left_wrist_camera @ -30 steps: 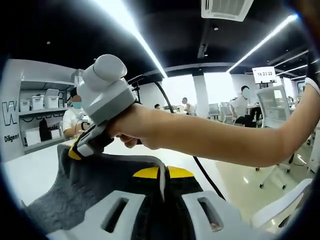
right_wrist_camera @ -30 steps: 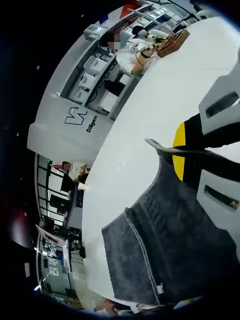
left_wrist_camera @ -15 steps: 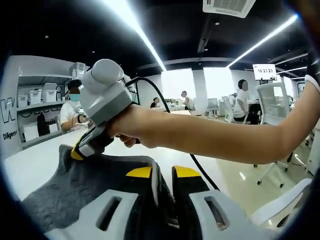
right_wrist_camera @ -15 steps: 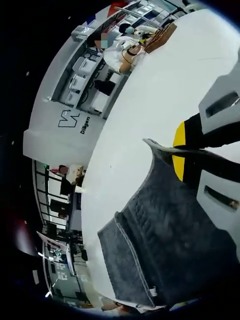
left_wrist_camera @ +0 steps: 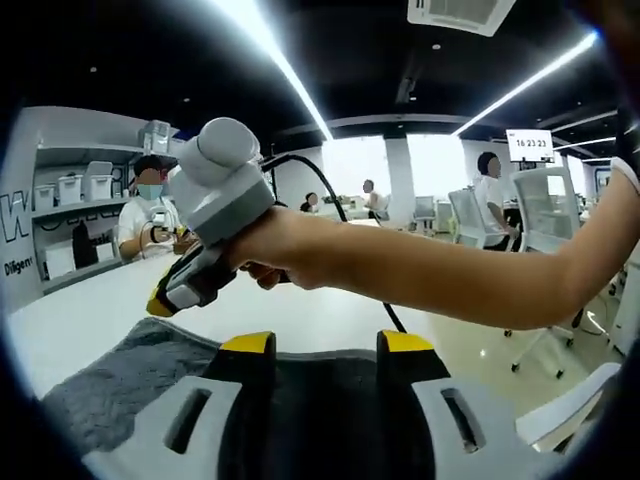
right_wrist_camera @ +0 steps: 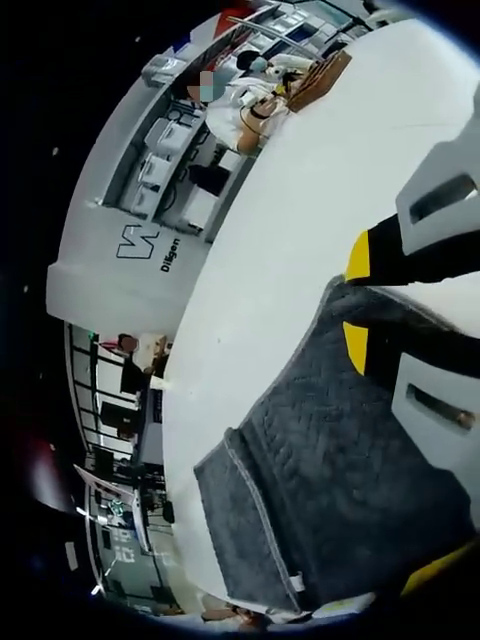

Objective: Open the folded towel by lifting each exposed corner and separating the folded layers until the towel lies flat within the target outline without major curled edges

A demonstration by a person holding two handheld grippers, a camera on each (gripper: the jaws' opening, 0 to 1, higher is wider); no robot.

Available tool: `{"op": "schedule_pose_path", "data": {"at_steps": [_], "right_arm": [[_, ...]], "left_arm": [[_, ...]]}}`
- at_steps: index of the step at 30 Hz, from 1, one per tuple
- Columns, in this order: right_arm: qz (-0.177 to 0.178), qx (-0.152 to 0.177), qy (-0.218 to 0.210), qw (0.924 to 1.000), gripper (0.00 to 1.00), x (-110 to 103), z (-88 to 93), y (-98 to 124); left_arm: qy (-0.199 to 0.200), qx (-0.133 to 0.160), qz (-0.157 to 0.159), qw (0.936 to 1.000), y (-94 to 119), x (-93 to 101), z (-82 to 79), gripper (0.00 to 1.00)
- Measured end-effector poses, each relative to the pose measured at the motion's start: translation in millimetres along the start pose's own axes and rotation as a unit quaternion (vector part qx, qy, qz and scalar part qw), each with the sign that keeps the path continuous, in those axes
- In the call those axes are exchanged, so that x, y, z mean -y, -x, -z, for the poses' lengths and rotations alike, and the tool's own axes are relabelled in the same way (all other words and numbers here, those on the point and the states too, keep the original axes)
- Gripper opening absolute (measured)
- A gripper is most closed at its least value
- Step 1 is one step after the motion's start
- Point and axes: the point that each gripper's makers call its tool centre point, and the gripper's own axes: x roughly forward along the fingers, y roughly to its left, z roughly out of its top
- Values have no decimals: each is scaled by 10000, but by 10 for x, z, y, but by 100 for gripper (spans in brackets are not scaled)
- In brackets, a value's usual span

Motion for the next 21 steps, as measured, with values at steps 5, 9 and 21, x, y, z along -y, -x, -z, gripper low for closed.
{"op": "schedule_pose_path", "data": {"at_steps": [5,9,21], "right_arm": [[2,119,79,9999,3,2,-105,111],[-71,103,172,9998,0,-1,-115,92],[-341,-191,249,9989,0,19,19,-69]], "left_arm": [[-196,-90,1,9998,-19,13,28,31],[-241,-177,304,9991,-85,174,98,26],[-386,-456,505,9969,-204,326,281,15]]}}
